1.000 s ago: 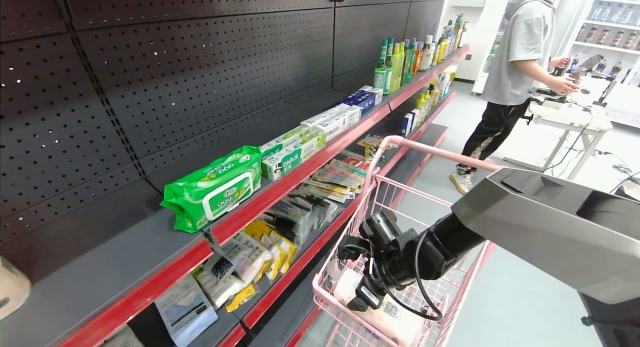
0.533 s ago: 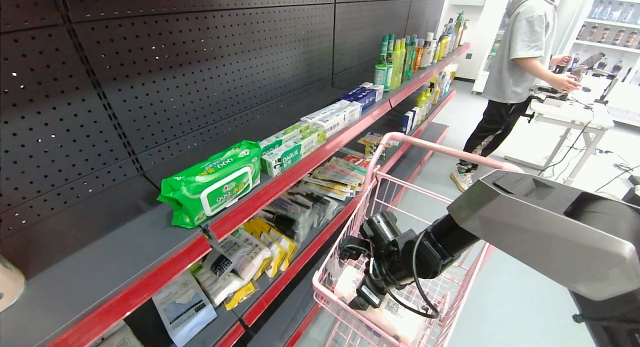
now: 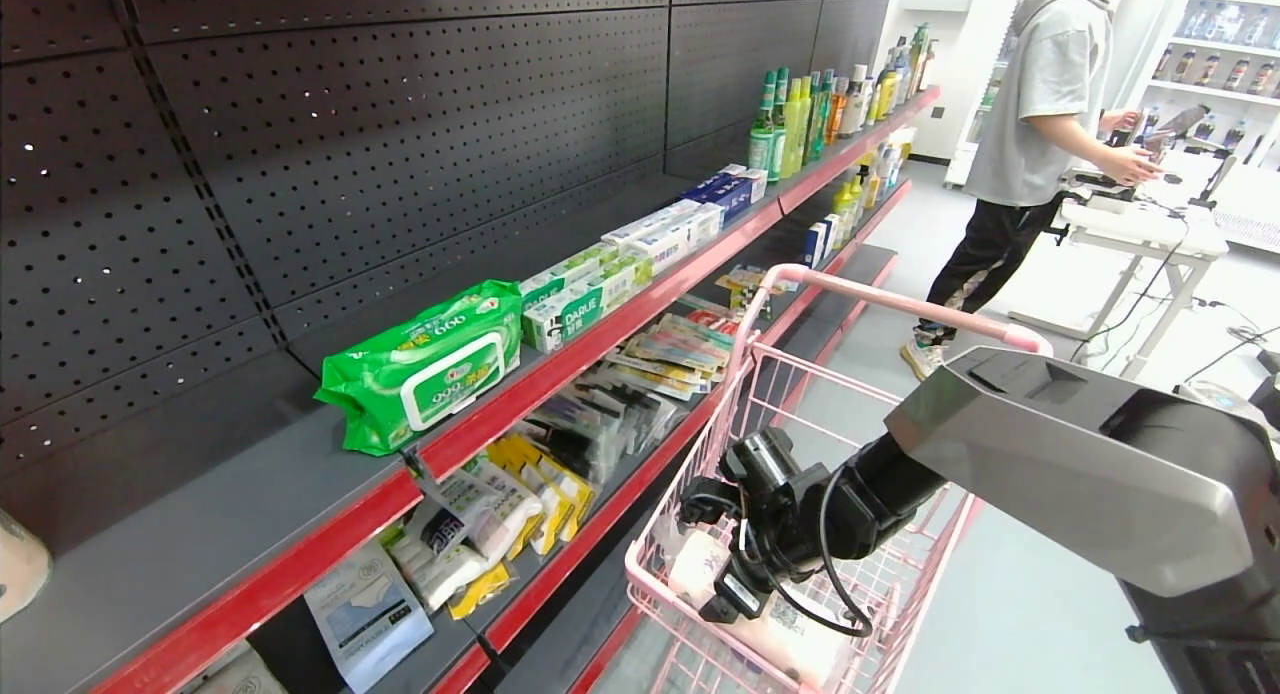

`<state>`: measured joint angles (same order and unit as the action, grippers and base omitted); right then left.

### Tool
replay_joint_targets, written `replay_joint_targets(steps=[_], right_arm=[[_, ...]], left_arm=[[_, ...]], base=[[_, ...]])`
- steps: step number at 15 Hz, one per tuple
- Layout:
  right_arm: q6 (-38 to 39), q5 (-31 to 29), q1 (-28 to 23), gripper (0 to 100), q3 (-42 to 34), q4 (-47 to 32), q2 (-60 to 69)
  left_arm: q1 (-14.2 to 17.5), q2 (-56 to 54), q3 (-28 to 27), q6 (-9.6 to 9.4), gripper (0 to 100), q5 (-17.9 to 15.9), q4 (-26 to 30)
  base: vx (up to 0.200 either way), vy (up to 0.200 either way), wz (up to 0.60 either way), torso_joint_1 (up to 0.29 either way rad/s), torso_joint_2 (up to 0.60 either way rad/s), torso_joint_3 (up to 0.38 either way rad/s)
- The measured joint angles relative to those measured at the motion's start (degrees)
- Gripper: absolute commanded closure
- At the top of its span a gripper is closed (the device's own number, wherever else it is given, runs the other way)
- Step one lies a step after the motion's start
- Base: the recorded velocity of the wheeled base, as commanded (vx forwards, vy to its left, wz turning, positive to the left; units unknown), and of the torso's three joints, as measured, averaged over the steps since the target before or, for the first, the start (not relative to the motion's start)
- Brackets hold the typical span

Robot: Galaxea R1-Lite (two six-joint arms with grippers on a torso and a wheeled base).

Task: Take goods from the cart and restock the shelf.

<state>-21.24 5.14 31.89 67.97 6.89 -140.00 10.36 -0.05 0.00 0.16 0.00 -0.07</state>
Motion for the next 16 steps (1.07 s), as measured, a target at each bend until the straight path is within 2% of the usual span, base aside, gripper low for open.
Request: replay_joint_targets(steps=[16], right_arm=[[-2.8,0.3,-1.5,0,4.0,0.1,-3.9]], left_arm=[[0.0,0.0,0.0,0.00,0,0.0,0.0]], base=[[0.000,0.000,0.00,0.000,0.00,0.000]])
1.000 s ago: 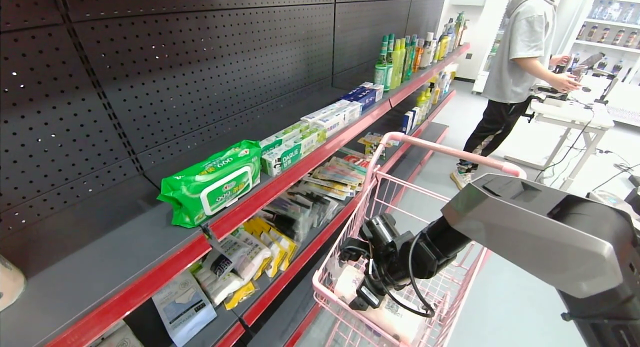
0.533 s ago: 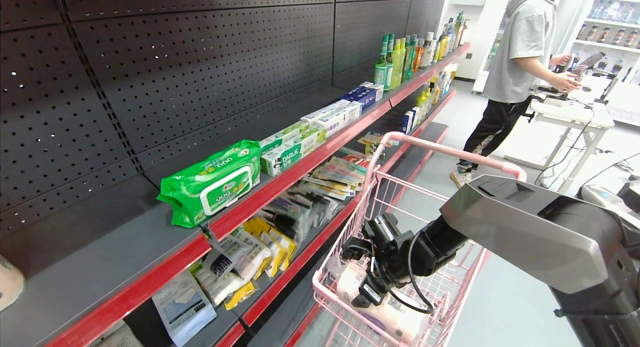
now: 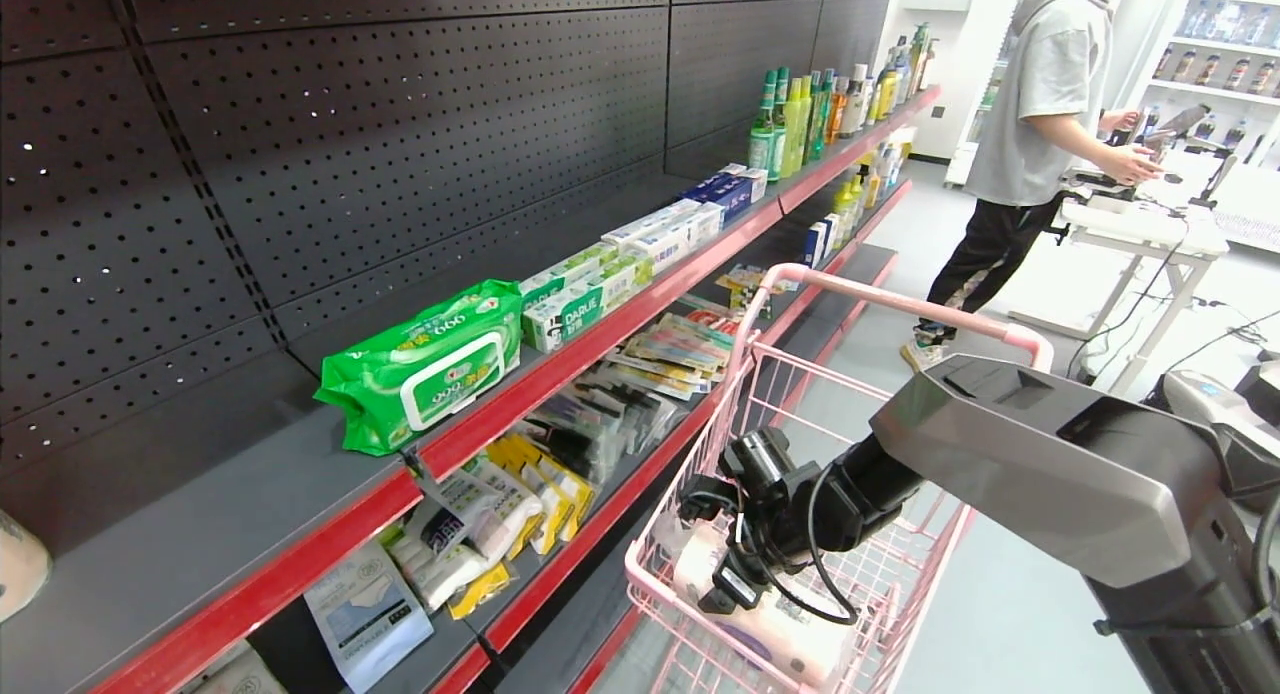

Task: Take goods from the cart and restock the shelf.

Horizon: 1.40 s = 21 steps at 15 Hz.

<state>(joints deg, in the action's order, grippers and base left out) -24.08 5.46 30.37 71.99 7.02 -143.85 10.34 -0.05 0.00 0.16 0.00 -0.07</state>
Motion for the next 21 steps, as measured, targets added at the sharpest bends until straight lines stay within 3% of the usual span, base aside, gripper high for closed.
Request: replay_joint_targets(steps=[21], right_arm=[[-2.0,-0.6,0.3,0,2.0,-0.5,-1.3]], left_arm=[[0.0,0.0,0.0,0.00,0,0.0,0.0]], base=[[0.000,0.000,0.00,-0.010,0.02,0.014]])
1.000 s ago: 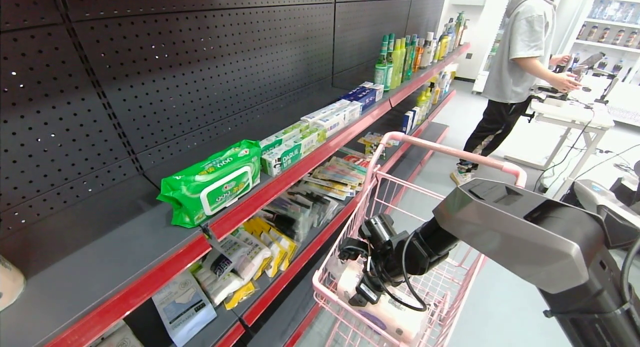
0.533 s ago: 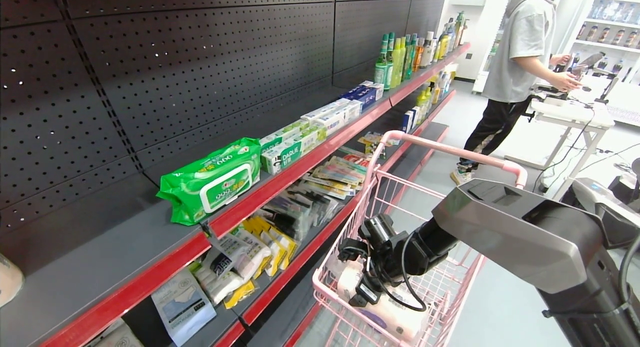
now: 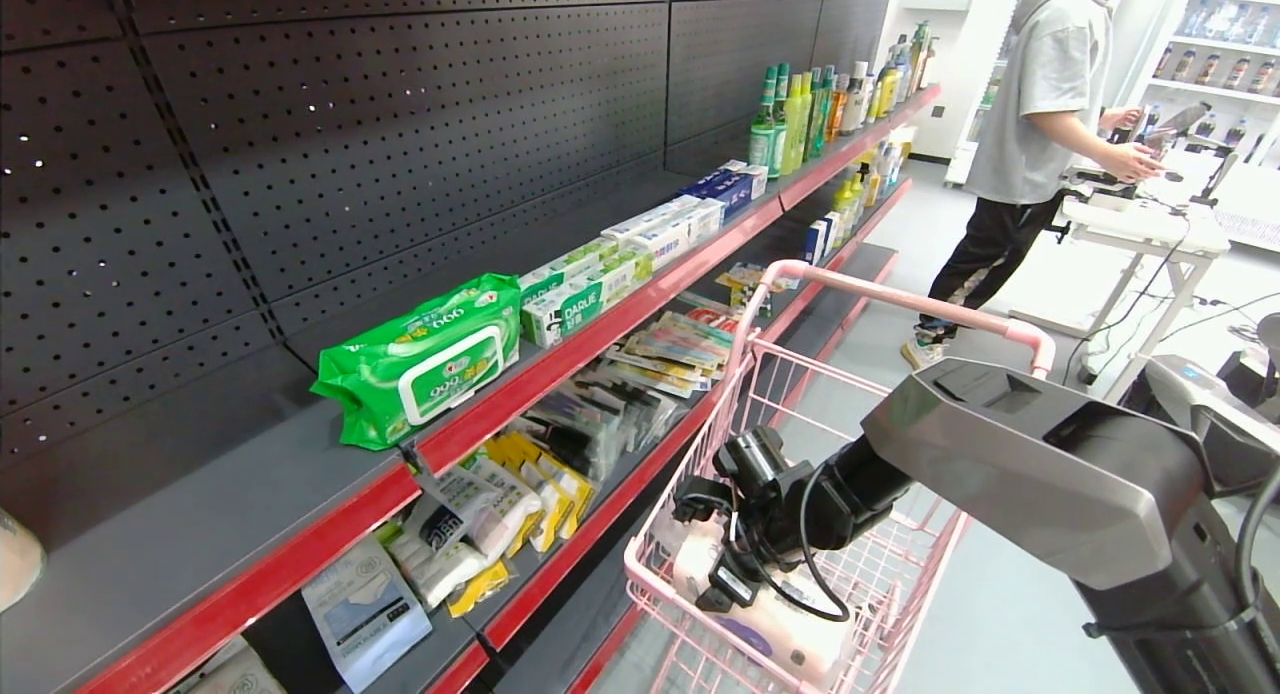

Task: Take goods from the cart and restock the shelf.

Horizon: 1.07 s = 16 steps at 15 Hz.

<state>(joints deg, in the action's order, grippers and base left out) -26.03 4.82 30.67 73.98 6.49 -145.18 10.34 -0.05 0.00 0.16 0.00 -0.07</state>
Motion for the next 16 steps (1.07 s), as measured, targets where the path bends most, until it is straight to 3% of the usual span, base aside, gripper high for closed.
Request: replay_joint_targets(steps=[12,13,16], right_arm=[[-1.2,-1.0,0.1,0,1.1,-0.3,-0.2],[-1.2,-1.0,0.1,100,1.1,-0.3,-0.2],[-1.2,-1.0,0.1,100,0.9,-0.5,-0.2]], left_arm=[[0.0,0.0,0.0,-0.02,0,0.0,0.0],[0.0,0.0,0.0,0.00,0,0.0,0.0],[0.0,0.0,0.0,0.00,0,0.0,0.0]], base=[[0.000,0.000,0.00,-0.018,0.04,0.023],[0.000,0.000,0.00,0.000,0.00,0.000],[0.000,0.000,0.00,0.000,0.00,0.000]])
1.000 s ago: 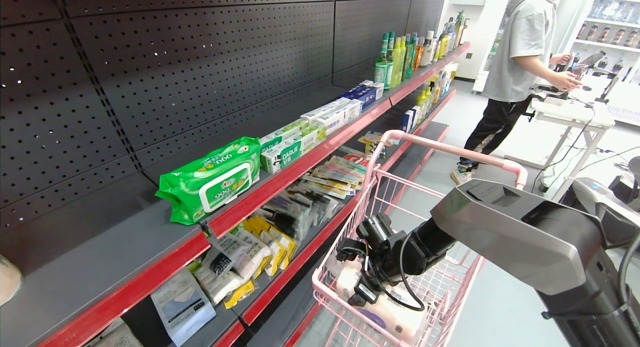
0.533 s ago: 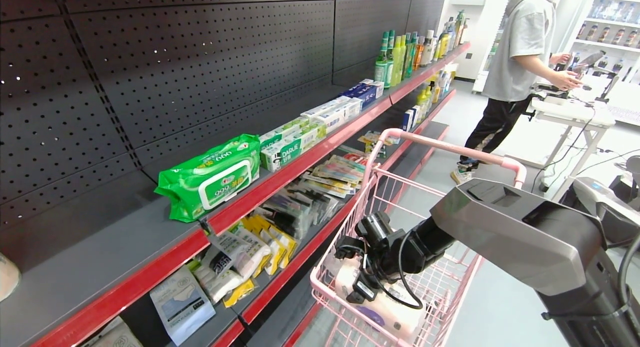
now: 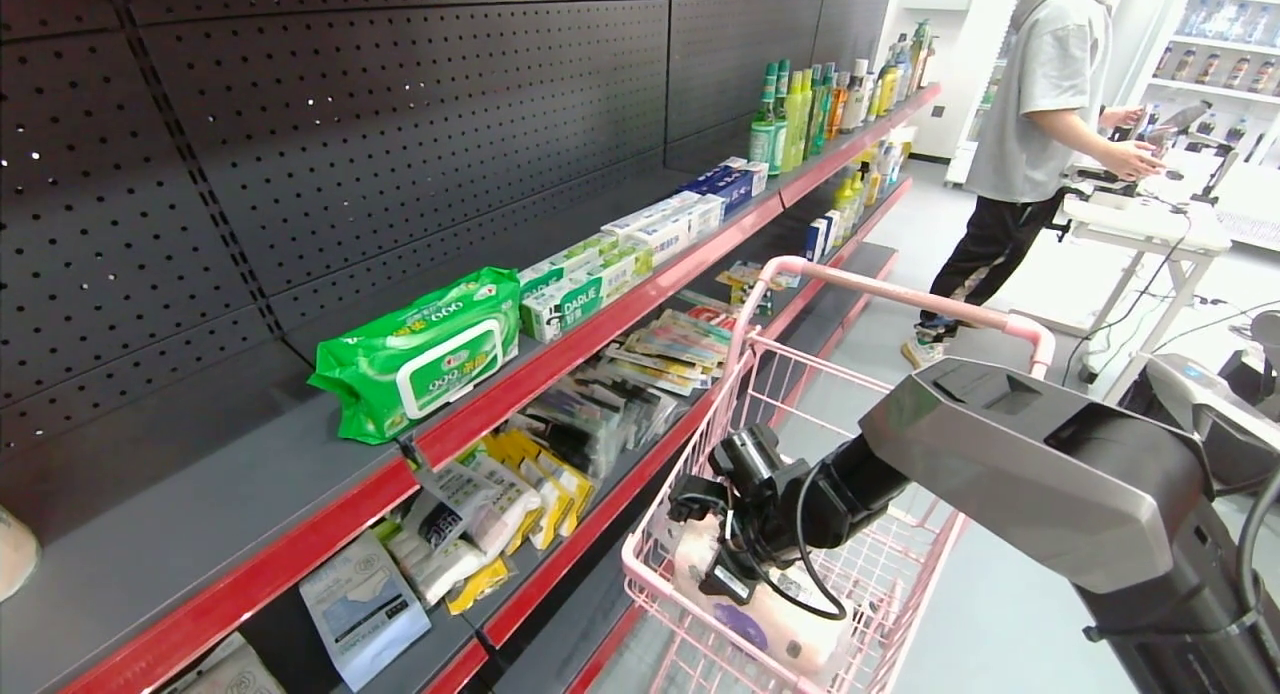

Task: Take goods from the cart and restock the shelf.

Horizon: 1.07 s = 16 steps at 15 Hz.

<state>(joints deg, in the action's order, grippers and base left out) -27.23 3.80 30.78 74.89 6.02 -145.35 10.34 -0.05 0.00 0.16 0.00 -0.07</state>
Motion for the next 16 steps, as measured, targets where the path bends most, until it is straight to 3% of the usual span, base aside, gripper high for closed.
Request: replay_joint_targets(steps=[7,11,16], right_arm=[[0.6,-0.4,-1.5,100,-1.6,-1.7,2.6],[1.3,-0.4,-4.2,100,-0.5,-8.5,10.6],[4.3,-0.4,-6.5,100,-4.1,-9.5,23.1]], left_arm=[[0.0,0.0,0.0,0.00,0,0.0,0.0],[0.0,0.0,0.0,0.00,0,0.0,0.0],[0.0,0.0,0.0,0.00,0,0.0,0.0]], base=[[0.000,0.000,0.00,0.000,0.00,0.000],[0.000,0.000,0.00,0.000,0.00,0.000],[0.000,0.000,0.00,0.000,0.00,0.000]])
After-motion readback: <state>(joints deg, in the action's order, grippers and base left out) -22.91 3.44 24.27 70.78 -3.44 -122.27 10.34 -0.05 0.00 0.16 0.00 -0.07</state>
